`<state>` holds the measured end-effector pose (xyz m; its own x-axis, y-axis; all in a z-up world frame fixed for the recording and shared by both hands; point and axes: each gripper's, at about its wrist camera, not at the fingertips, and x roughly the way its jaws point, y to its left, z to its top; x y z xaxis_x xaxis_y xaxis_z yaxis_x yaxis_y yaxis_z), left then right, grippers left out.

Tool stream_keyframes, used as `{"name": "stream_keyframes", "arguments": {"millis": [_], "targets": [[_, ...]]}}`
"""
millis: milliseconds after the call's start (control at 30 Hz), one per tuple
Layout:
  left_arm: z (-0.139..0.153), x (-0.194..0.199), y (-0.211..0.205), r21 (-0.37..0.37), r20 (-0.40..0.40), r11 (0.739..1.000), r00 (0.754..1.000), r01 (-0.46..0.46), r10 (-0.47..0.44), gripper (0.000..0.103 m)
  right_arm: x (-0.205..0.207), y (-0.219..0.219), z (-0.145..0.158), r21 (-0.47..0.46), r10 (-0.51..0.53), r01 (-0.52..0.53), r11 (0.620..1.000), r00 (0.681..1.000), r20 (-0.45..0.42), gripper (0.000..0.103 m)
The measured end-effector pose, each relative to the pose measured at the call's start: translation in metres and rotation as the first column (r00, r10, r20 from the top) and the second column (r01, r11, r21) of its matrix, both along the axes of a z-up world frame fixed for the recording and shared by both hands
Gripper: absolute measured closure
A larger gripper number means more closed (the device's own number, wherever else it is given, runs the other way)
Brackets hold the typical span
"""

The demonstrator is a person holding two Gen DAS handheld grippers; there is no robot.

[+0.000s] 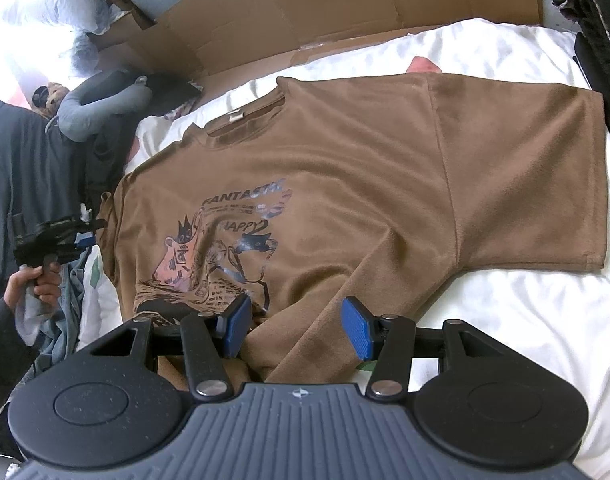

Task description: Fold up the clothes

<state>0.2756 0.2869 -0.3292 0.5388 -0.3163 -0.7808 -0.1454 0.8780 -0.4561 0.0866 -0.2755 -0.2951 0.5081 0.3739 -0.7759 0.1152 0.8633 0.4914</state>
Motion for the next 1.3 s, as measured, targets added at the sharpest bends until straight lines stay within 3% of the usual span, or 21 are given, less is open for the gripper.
{"name": "stream_keyframes", "arguments": {"millis": [333,400,467,567,733,1033,1300], "targets": [[0.004,-0.005,-0.005,0.015,-0.007,0.998,0.998,0.06,-0.06,0.061,0.001,0.0,-0.001,0.001,0.0,0.0,1.0,1.0,-0.001,0.046],[0.001,-0.004,-0.007,0.033,-0.01,0.997,0.997,0.072,-0.072,0.072,0.001,0.001,-0.002,0.001,0.0,0.0,1.0,1.0,-0.005,0.046],[-0.003,-0.004,-0.011,0.077,-0.014,0.993,0.996,0.089,-0.088,0.092,0.001,0.001,-0.003,-0.001,0.0,0.0,1.0,1.0,-0.009,0.046],[-0.005,-0.004,-0.015,0.158,-0.016,0.982,0.994,0.105,-0.104,0.097,0.001,0.001,-0.002,-0.003,0.003,-0.003,1.0,1.0,-0.006,0.046],[0.006,-0.01,-0.012,0.211,-0.015,0.973,0.995,0.098,-0.097,0.098,0.001,-0.001,-0.002,-0.001,-0.004,0.004,1.0,1.0,-0.003,0.046],[0.038,-0.03,0.006,0.202,-0.068,0.977,0.996,0.072,-0.06,0.098,0.0,-0.001,-0.001,0.002,0.0,0.0,1.0,1.0,0.002,0.046],[0.023,-0.044,0.033,0.217,-0.19,0.976,0.981,0.003,0.04,0.098,0.0,-0.001,-0.001,0.0,-0.001,0.001,1.0,1.0,0.001,0.046]]}}
